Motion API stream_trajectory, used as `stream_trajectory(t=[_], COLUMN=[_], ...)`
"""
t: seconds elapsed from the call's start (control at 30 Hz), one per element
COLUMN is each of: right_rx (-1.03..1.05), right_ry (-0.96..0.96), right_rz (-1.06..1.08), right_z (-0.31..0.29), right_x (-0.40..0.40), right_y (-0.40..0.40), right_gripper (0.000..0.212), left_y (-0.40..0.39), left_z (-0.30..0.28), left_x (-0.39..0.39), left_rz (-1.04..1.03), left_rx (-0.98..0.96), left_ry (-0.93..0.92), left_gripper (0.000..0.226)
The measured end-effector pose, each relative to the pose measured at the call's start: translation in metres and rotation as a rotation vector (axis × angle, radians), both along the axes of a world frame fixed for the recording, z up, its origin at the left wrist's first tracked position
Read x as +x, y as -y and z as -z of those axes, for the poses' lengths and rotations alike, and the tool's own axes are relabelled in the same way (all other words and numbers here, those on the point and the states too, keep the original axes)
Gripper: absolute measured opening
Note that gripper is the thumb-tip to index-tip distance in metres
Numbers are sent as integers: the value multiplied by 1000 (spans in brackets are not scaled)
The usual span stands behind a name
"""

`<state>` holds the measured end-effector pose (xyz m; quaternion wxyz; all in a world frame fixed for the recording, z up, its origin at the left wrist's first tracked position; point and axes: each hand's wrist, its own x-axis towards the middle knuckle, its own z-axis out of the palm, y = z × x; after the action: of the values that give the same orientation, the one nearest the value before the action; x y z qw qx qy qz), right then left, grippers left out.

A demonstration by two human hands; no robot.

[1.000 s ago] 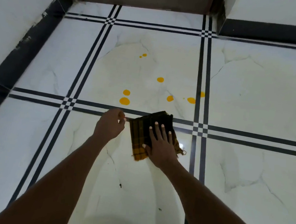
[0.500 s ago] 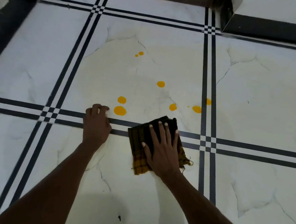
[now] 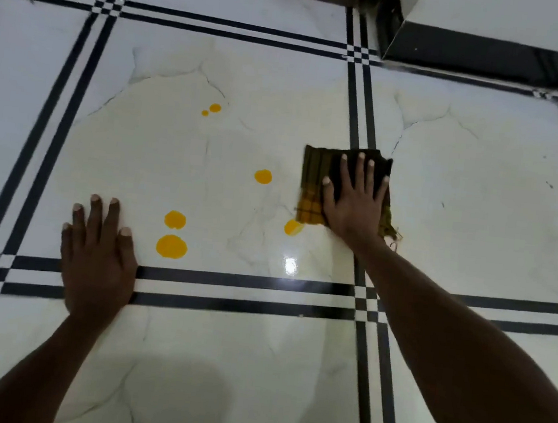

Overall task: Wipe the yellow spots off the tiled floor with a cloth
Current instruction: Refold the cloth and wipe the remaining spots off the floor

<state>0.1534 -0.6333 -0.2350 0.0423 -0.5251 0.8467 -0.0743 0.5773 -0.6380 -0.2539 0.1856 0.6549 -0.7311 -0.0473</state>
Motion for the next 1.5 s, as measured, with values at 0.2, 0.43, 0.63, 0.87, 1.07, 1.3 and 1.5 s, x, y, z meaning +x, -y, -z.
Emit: stream_trajectory(t=[0.2,0.43,0.63,0.87,1.07,1.3,1.5], right_rx=[42,21,-7,20,-77,56,-15], right_ry=[-14,2,10,38,-22,17,40], right_rz=[-602,-172,-566,-285,-619,-591,-373], right_z=[-6,-10,-8,-13,-8,-15,-6], right_x=[75,16,121,34,156,53,113], right_y=[-57,9,-33,27,42,16,223], right_gripper=[68,70,67,69,63,66,69], left_y=[-1,-2,0,-1,2,1,3], left_z=[-3,-2,-8,-6,-11,-9,-3], left_x=[1,-1,-3,-3,-4,-4,-4], left_rz=[-19,-8,-51,-47,-46,-46,-50], left_rx=[-1,5,8,20,32,56,28], left_ry=[6,17,29,35,22,25,33], left_gripper=[56,56,55,54,55,56,56])
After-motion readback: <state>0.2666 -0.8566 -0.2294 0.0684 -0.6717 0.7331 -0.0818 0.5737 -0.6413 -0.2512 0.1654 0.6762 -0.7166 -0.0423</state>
